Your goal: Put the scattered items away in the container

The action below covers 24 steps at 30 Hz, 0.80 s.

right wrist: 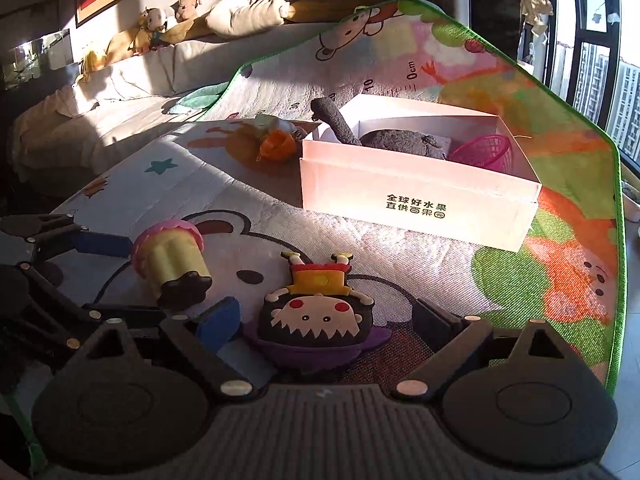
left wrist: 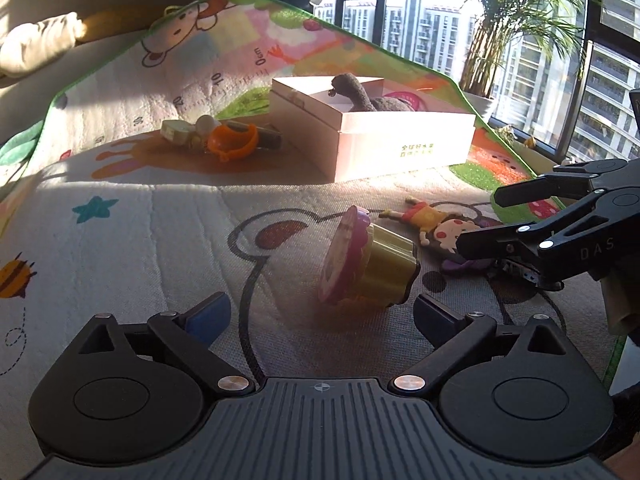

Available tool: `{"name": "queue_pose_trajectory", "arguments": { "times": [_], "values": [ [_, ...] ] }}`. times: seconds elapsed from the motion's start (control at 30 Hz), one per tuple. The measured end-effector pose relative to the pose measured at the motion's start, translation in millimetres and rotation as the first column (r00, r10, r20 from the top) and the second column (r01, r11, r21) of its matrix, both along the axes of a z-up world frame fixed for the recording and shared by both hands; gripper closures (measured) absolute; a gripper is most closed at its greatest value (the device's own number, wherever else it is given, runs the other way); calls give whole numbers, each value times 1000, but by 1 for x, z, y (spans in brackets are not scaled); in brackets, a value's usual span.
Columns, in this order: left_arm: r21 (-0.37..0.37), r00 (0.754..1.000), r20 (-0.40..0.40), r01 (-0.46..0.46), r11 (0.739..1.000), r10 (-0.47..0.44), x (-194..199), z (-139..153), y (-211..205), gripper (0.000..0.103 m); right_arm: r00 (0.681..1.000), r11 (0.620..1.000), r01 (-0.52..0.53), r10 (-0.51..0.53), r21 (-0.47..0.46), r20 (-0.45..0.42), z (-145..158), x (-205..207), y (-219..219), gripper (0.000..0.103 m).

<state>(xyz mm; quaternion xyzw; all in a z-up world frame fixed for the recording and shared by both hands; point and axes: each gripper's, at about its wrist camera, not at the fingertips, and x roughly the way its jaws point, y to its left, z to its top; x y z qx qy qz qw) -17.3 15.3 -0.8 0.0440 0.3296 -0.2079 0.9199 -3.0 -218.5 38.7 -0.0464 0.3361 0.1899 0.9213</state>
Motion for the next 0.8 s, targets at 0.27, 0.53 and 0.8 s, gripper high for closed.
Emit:
{"name": "queue_pose_trajectory", "arguments": {
  "times": [0.27, 0.53, 0.8],
  "values": [
    [5, 1000, -17, 1, 1000, -1, 2, -2, -2, 1, 999, 999, -33, 32, -24, -23, -19, 8, 10, 10],
    [69, 997, -14, 71, 995, -70, -3, -5, -18, 0, 1000, 1000, 6, -6, -30, -20, -21, -5, 4, 10],
    [57, 998, -18, 57, 997, -56, 1, -5, -15, 0, 999, 999, 32, -33, -41, -16, -22, -1, 8, 10]
  ]
}}
